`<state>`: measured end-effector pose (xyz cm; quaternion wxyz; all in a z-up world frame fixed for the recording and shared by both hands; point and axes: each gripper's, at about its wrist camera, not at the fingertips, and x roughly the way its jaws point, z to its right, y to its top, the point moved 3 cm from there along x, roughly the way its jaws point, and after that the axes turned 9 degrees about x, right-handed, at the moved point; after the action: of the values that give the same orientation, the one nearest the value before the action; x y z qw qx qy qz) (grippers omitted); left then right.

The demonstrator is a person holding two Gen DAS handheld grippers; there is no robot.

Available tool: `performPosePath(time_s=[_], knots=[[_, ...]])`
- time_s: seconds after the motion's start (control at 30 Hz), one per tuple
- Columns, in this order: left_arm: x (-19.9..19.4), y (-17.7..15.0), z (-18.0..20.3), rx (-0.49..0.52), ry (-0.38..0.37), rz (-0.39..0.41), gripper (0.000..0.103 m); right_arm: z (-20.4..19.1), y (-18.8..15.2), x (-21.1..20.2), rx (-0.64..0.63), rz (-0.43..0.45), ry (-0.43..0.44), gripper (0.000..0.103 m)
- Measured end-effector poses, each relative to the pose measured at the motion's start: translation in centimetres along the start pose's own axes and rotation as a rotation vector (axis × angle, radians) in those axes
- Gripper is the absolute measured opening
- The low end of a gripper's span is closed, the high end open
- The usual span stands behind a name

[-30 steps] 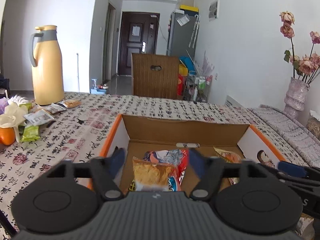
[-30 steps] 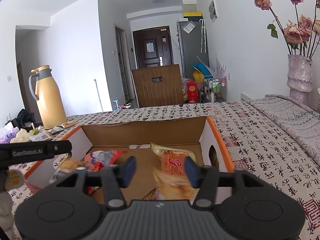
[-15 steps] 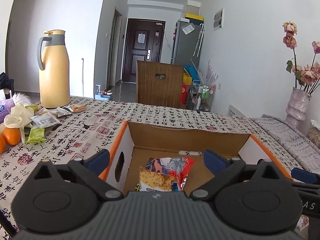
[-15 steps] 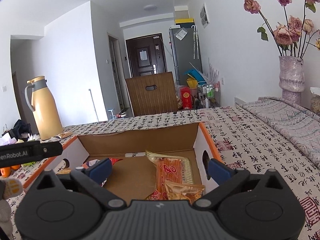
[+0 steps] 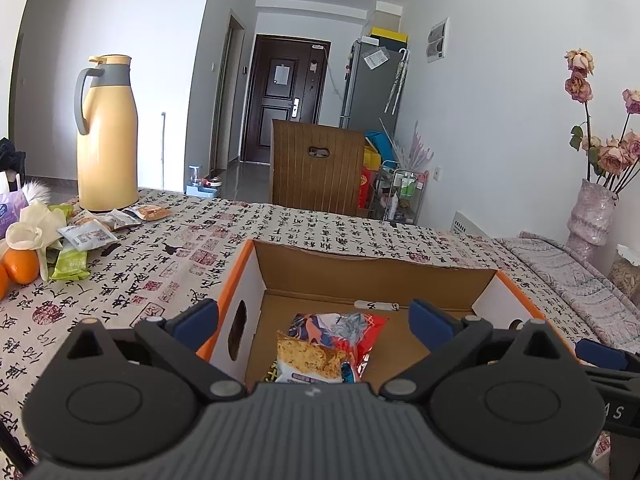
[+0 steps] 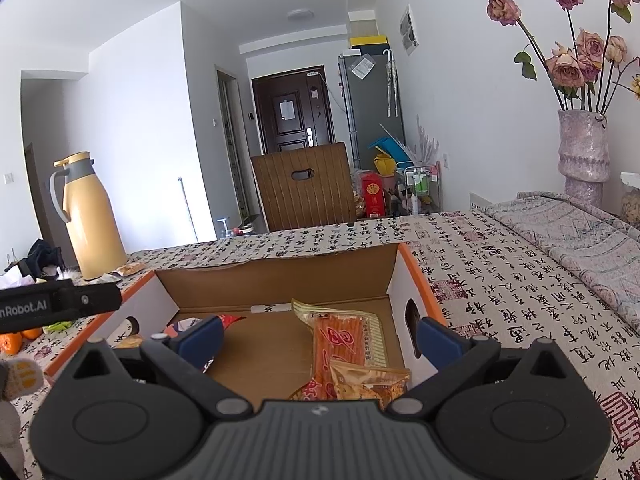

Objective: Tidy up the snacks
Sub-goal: 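Open both grippers to drop the biscuit packets into the box, then move both tools back toward the remaining snack pile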

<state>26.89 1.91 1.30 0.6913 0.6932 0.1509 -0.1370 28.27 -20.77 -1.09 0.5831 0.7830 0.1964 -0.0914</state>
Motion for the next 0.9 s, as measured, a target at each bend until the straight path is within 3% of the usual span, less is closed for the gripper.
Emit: performPosePath(time_s=[0.37,0.63,0.9], knots=[[-0.4,0.7,0.5,0.008,0.013,-0.013,0.103,-0.5,0.8,-1.1,-0.013,0.035,-0.007,0.103],[-4.0,1.2,0.8,0.044,0.012,0.018,0.103,-1.0,1.2,-4.8,-0.038,0.061,-0.009,0.103],[-7.5,-1.0,0.7,0.071,-0.001,0.006,0.103,-0.9,-0.7,-8.4,-0.06,0.028,-0.013,0.103]])
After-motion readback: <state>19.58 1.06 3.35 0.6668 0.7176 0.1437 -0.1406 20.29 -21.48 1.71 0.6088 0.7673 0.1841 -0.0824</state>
